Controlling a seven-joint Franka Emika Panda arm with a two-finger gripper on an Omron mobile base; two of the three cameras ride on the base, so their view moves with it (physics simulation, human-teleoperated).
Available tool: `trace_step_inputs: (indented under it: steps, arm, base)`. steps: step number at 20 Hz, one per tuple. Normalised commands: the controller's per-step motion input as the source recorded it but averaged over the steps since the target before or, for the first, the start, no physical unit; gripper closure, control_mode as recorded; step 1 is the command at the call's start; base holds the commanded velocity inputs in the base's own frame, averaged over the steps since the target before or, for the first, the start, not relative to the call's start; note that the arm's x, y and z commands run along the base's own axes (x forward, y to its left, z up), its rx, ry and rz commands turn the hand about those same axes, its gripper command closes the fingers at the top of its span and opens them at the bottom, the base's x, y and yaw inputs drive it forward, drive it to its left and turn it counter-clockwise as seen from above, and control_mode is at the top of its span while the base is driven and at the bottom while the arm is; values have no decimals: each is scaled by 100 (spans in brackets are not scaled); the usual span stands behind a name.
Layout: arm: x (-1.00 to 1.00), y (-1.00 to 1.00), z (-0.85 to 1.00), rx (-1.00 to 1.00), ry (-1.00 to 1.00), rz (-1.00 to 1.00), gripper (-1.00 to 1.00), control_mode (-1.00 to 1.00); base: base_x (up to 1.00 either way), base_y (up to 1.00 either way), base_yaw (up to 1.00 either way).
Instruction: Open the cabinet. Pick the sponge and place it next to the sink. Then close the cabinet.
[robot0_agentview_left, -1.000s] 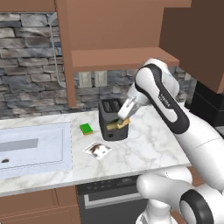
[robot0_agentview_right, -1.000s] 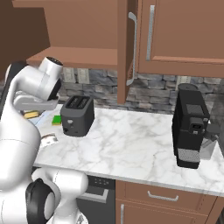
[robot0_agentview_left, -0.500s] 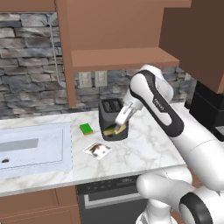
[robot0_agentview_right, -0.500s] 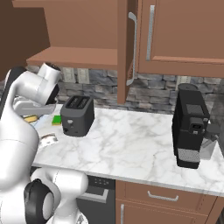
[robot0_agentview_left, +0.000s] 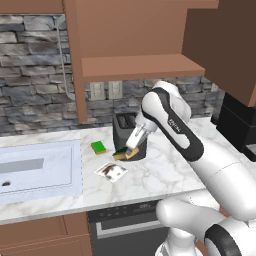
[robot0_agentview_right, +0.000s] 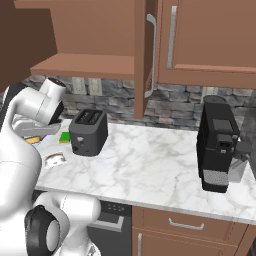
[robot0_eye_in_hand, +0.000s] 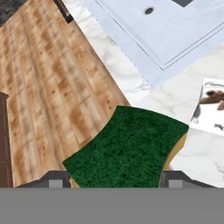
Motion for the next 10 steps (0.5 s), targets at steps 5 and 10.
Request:
trace_step_inputs:
  steps: [5, 10]
  arm:
    - [0, 3, -23, 0, 0, -2, 100, -100]
    - [0, 3, -23, 0, 0, -5, 100, -100]
  base:
    - [0, 0, 0]
    - [0, 0, 0]
